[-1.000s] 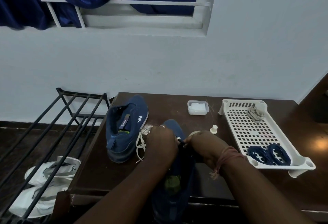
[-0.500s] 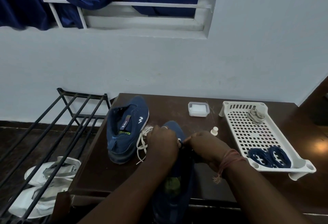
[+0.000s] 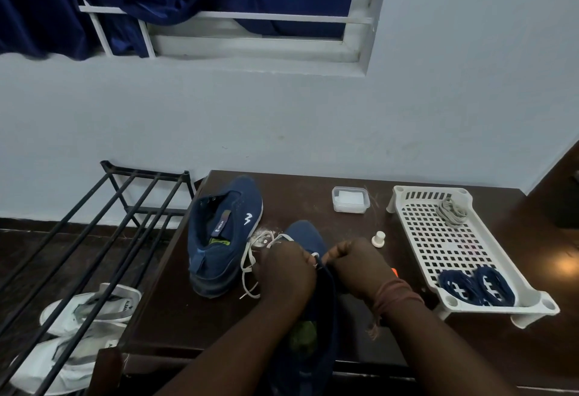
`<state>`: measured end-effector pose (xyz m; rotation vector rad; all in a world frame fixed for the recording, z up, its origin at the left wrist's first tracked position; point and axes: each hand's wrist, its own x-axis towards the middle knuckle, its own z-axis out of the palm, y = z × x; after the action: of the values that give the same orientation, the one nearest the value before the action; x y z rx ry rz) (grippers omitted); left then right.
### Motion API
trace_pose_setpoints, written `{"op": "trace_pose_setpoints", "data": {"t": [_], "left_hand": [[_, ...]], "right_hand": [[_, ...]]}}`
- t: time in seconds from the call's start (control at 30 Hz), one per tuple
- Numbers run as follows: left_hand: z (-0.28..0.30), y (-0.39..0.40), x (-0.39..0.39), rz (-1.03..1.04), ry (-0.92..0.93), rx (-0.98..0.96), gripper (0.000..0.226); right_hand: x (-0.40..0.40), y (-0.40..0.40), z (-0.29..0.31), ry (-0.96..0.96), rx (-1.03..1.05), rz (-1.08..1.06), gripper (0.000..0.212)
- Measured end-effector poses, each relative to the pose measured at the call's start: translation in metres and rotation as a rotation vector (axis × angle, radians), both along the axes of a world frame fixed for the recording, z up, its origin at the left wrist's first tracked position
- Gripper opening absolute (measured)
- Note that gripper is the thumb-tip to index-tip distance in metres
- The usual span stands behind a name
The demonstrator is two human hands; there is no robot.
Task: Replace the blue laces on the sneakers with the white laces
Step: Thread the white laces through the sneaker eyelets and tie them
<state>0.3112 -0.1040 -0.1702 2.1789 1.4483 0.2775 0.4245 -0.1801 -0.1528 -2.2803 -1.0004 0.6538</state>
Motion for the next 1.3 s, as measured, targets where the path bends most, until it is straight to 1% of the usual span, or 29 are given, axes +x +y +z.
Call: {"op": "trace_pose_setpoints", "data": {"t": [0.07, 0.13, 0.23, 0.3, 0.33, 0.37, 0.43, 0.47, 0.5, 0.53, 0.57, 0.6, 0.63, 0.7, 0.77, 0.8, 0.83, 0.87, 0.9, 0.93, 1.0, 1.03, 1.07, 1.1, 1.13, 1.17, 1.2, 1.23, 1.3], "left_hand": [[-0.002, -0.006, 0.001, 0.010, 0.007, 0.085, 0.024], [-0.002, -0.010, 0.000, 0.038, -0.029, 0.106, 0.023], [0.001, -0.007, -0.002, 0.042, -0.164, -0.016, 0.021], [0.005, -0.004, -0.003, 0.027, -0.254, -0.148, 0.016], [0.008, -0.002, -0.006, 0.030, -0.298, -0.199, 0.017], [0.011, 0.001, -0.008, 0.046, -0.352, -0.220, 0.019], [0.021, 0.015, -0.015, 0.082, -0.406, -0.197, 0.018], [0.027, 0.022, -0.019, 0.075, -0.384, -0.189, 0.017], [0.035, 0.030, -0.024, 0.049, -0.346, -0.190, 0.017], [0.040, 0.038, -0.029, 0.015, -0.283, -0.198, 0.015], [0.044, 0.044, -0.033, -0.026, -0.211, -0.199, 0.015], [0.046, 0.049, -0.036, -0.063, -0.131, -0.198, 0.017], [0.046, 0.052, -0.039, -0.097, -0.053, -0.194, 0.018], [0.042, 0.053, -0.039, -0.143, 0.061, -0.171, 0.019], [0.033, 0.049, -0.035, -0.191, 0.117, -0.130, 0.018], [0.030, 0.045, -0.034, -0.200, 0.136, -0.110, 0.016], [0.027, 0.041, -0.033, -0.200, 0.147, -0.095, 0.018], [0.023, 0.038, -0.032, -0.201, 0.154, -0.078, 0.020], [0.020, 0.035, -0.032, -0.203, 0.158, -0.056, 0.021], [0.019, 0.033, -0.032, -0.209, 0.162, -0.031, 0.018], [0.021, 0.031, -0.033, -0.224, 0.165, 0.016, 0.011], [0.022, 0.031, -0.034, -0.228, 0.169, 0.037, 0.010], [0.023, 0.031, -0.034, -0.233, 0.179, 0.055, 0.011], [0.025, 0.030, -0.034, -0.238, 0.187, 0.064, 0.013], [0.026, 0.029, -0.034, -0.241, 0.188, 0.061, 0.013], [0.026, 0.029, -0.033, -0.241, 0.183, 0.042, 0.015], [0.027, 0.028, -0.033, -0.238, 0.175, 0.018, 0.020], [0.028, 0.028, -0.032, -0.234, 0.172, -0.006, 0.025], [0.029, 0.028, -0.032, -0.229, 0.181, -0.042, 0.028]], "right_hand": [[0.001, 0.004, -0.002, 0.027, -0.012, -0.020, 0.020], [0.001, 0.004, -0.002, 0.012, -0.037, -0.009, 0.024], [-0.005, 0.006, -0.003, -0.054, -0.099, -0.004, 0.022], [-0.006, 0.008, -0.001, 0.002, -0.090, -0.006, 0.023], [-0.006, 0.008, 0.005, 0.079, -0.037, -0.060, 0.024], [-0.003, 0.009, 0.012, 0.182, 0.064, -0.150, 0.023], [0.007, 0.009, 0.030, 0.483, 0.425, -0.394, 0.015], [0.013, 0.008, 0.040, 0.521, 0.634, -0.511, 0.016], [0.018, 0.005, 0.048, 0.436, 0.786, -0.587, 0.016], [0.022, 0.001, 0.056, 0.291, 0.869, -0.606, 0.013], [0.024, -0.005, 0.061, 0.151, 0.901, -0.585, 0.011], [0.025, -0.011, 0.063, 0.032, 0.847, -0.521, 0.009], [0.024, -0.014, 0.061, -0.034, 0.727, -0.419, 0.008], [0.016, -0.016, 0.045, -0.055, 0.389, -0.132, 0.008], [0.006, -0.011, 0.021, -0.188, 0.006, 0.125, 0.008], [0.002, -0.007, 0.013, -0.241, -0.139, 0.176, 0.019], [0.000, -0.004, 0.008, -0.258, -0.200, 0.176, 0.030], [-0.002, 0.000, 0.008, -0.222, -0.157, 0.144, 0.035], [-0.002, 0.003, 0.012, -0.103, -0.024, 0.069, 0.033], [-0.002, 0.005, 0.020, 0.118, 0.159, -0.064, 0.028], [0.000, 0.007, 0.046, 0.750, 0.545, -0.325, 0.022], [0.004, 0.004, 0.057, 0.957, 0.695, -0.379, 0.022], [0.010, 0.000, 0.065, 1.013, 0.763, -0.404, 0.023], [0.017, -0.003, 0.067, 0.900, 0.737, -0.405, 0.025], [0.021, -0.005, 0.064, 0.642, 0.611, -0.374, 0.026], [0.021, -0.009, 0.057, 0.334, 0.431, -0.302, 0.027], [0.019, -0.012, 0.050, 0.095, 0.254, -0.195, 0.027], [0.015, -0.014, 0.042, -0.020, 0.117, -0.070, 0.026], [0.005, -0.014, 0.032, -0.133, -0.127, 0.187, 0.029]]}}
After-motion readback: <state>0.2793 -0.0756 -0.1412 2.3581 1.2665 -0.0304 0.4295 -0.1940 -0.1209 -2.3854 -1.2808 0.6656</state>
